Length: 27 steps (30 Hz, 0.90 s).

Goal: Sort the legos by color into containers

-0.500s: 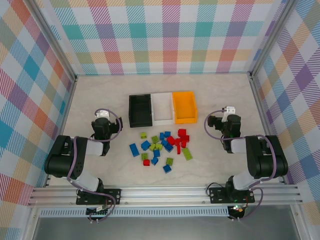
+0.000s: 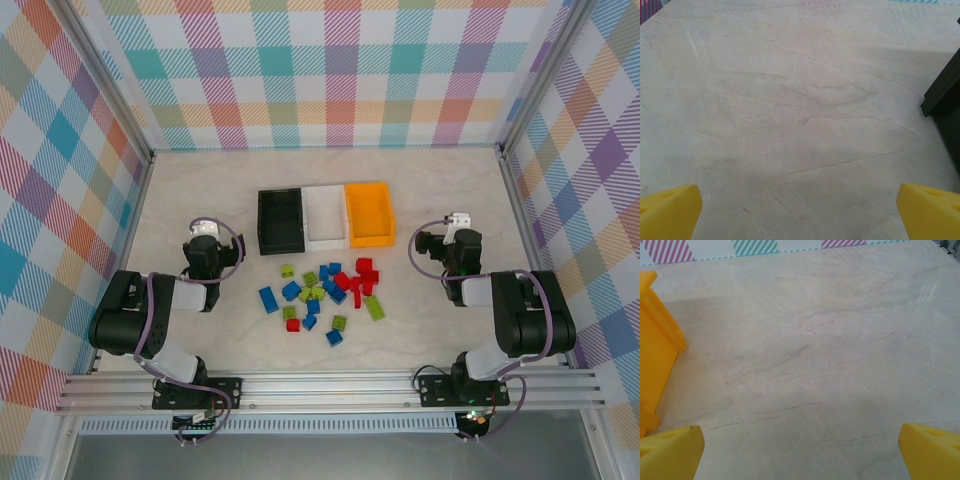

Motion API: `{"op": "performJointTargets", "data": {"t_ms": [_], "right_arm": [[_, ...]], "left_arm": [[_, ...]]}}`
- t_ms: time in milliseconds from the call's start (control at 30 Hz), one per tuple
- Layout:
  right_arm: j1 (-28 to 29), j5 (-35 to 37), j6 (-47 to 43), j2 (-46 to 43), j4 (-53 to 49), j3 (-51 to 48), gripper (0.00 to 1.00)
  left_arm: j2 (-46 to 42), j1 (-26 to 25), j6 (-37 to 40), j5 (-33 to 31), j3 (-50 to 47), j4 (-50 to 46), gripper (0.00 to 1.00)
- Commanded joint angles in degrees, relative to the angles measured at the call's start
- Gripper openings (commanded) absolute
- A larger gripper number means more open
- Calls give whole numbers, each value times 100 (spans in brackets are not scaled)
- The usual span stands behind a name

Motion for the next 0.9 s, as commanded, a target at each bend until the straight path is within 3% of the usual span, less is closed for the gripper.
{"op": "performJointTargets", "data": {"t_ms": [0, 533, 700, 733, 867], "right_arm": [[-40, -112, -45, -34, 210, 17, 100], [-70, -74, 1, -69, 219, 9, 100], [176, 450, -106, -363, 122, -42, 100], [380, 1043, -119, -524, -367, 135, 100], [431, 1810, 271, -1168, -2409, 1049, 100]], "left_arm": [[-35, 74, 53, 88, 96, 61, 100], [-82, 77, 34, -1, 106, 39, 100], [-1041, 72, -240, -700, 634, -1622, 100], [-1252, 76, -286, -731, 636, -1752, 100], [-2024, 76, -663, -898, 668, -1969, 100]]}}
